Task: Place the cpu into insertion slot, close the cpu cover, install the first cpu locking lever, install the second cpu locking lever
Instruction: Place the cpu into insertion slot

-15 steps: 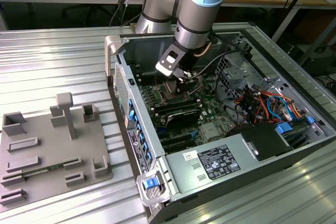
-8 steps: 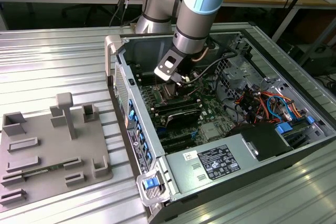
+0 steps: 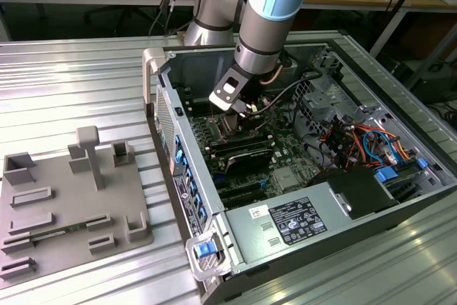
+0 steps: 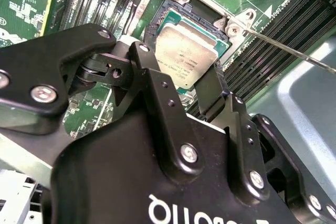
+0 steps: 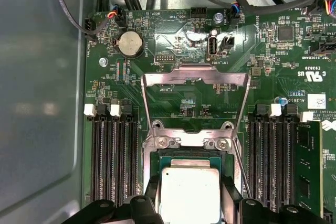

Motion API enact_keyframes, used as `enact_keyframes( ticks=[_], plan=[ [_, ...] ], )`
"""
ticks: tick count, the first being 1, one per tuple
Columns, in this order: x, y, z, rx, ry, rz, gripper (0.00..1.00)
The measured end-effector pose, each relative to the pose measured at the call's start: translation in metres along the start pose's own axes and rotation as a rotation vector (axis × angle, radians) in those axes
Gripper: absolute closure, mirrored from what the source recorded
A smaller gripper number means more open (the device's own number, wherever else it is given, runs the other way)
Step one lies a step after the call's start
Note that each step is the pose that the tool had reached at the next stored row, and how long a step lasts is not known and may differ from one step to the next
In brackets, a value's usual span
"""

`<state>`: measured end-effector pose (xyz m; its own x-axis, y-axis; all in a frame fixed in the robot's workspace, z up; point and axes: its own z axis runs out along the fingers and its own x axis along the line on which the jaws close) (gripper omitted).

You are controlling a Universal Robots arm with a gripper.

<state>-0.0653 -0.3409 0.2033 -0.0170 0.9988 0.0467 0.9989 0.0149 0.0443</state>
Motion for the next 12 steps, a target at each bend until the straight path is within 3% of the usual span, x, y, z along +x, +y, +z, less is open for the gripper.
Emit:
enact_keyframes(
  ticks=[12],
  plan=[
    [-0.0007,0.0006,0.0029,0.0022,-0.0001,0.0,0.45]
  ],
)
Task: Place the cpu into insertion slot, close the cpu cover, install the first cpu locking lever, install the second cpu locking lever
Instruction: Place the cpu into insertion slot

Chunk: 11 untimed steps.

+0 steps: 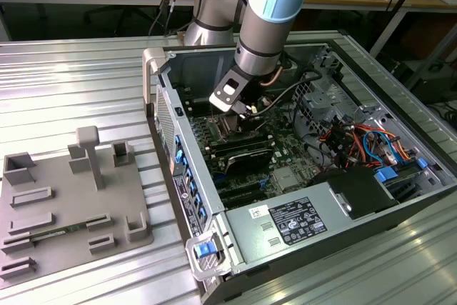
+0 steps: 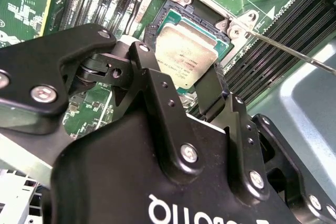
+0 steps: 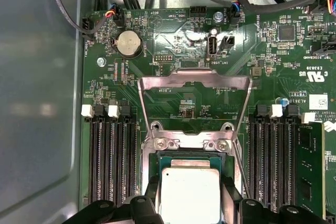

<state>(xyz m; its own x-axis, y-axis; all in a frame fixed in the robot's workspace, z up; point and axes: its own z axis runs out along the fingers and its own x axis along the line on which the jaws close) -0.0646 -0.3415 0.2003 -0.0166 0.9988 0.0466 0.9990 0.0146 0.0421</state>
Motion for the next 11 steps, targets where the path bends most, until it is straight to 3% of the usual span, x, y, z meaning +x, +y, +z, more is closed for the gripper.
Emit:
enact_keyframes(
  ticks=[11],
  plan=[
    [-0.0014,-0.0001,0.002,0.0031,-0.0004,0.012,0.45]
  ],
)
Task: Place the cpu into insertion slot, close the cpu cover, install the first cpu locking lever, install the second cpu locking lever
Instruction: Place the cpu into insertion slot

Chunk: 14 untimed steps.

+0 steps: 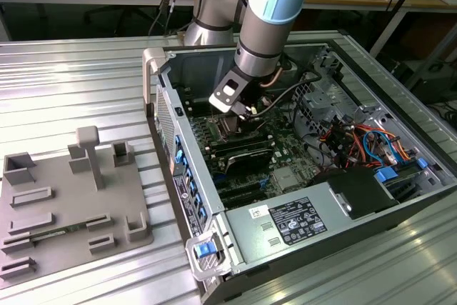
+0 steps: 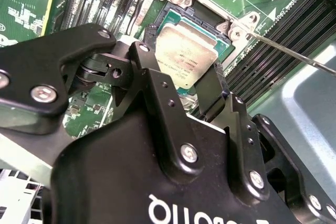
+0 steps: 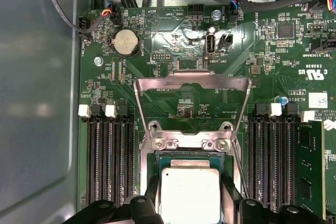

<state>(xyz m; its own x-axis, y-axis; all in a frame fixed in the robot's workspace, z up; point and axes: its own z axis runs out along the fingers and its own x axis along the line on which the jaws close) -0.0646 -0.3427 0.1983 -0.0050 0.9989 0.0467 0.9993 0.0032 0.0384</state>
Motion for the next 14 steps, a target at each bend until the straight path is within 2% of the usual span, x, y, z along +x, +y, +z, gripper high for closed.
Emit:
enact_keyframes(
  ticks=[14],
  plan=[
    [-0.0003,-0.0004,0.0,-0.0006,-0.0008,0.021,0.45]
  ],
)
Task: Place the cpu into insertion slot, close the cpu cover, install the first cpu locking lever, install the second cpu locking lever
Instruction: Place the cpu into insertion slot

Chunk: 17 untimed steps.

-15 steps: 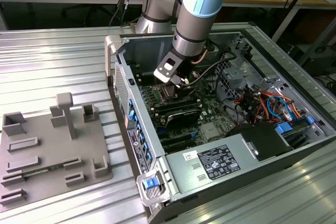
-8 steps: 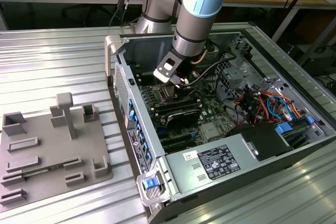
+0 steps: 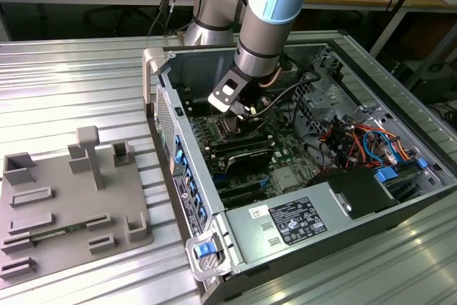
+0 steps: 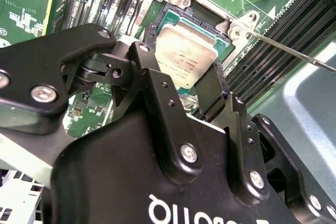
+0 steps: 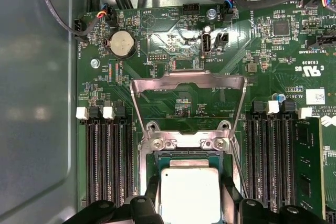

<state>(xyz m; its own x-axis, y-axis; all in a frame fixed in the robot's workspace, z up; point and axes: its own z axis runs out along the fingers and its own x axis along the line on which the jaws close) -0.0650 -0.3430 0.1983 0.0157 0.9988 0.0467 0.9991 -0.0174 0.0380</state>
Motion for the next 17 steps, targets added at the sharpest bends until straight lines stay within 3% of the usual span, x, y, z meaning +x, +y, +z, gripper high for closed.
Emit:
enact_keyframes(
  ticks=[3,8,17],
  plan=[
    [0.0003,-0.0001,-0.0005,-0.0001,-0.0001,0.0,0.45],
    [0.0006,0.0,-0.0035,-0.0001,-0.0064,0.0,0.45],
    [0.0028,0.0007,0.0006,0.0029,-0.007,0.0,0.45]
  ],
)
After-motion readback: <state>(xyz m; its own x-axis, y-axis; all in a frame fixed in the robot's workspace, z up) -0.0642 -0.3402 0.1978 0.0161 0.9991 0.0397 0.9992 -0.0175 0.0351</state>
